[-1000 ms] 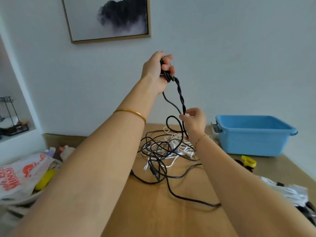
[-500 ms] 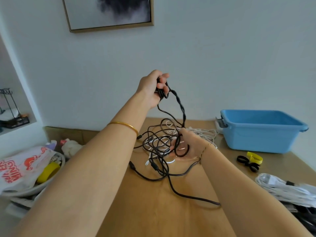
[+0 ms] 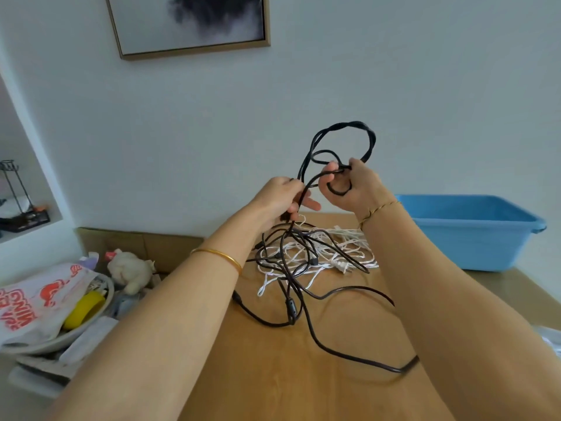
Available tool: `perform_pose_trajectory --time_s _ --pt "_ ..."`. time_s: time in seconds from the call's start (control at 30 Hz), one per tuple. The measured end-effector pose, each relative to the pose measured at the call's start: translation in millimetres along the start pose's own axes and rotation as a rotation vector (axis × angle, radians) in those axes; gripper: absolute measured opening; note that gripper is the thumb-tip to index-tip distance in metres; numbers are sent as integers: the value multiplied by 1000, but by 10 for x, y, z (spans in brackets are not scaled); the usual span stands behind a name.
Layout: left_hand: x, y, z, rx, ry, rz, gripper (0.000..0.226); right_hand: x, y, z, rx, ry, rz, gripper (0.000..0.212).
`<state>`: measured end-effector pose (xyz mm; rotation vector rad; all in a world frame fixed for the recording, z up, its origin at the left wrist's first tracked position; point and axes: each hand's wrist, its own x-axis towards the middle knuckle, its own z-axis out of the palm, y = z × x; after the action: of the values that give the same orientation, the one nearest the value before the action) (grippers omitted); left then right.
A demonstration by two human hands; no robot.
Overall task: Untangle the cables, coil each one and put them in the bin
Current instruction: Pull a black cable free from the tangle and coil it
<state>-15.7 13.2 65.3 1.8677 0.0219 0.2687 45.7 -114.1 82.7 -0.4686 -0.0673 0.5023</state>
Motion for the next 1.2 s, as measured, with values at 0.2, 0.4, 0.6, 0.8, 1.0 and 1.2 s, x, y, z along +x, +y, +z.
perform_pose_trajectory --time_s 0.2,0.4,0.6,0.8,1.0,1.2 --pt "87 213 -34 -74 135 7 25 -52 -39 -76 -163 36 21 59" --pt "185 530 -87 -145 315 27 28 -143 57 -378 -673 -239 92 69" --pt "198 945 -133 -254 417 99 30 -128 88 -514 -702 -287 -11 54" --pt "131 1205 -86 -312 417 174 19 -150 120 -418 -1143 -275 -23 75" --pt "114 1221 13 -311 422 224 20 -97 168 -390 -1010 -96 35 56" --pt "113 1272 51 -171 460 352 21 -81 131 -104 -600 79 -217 45"
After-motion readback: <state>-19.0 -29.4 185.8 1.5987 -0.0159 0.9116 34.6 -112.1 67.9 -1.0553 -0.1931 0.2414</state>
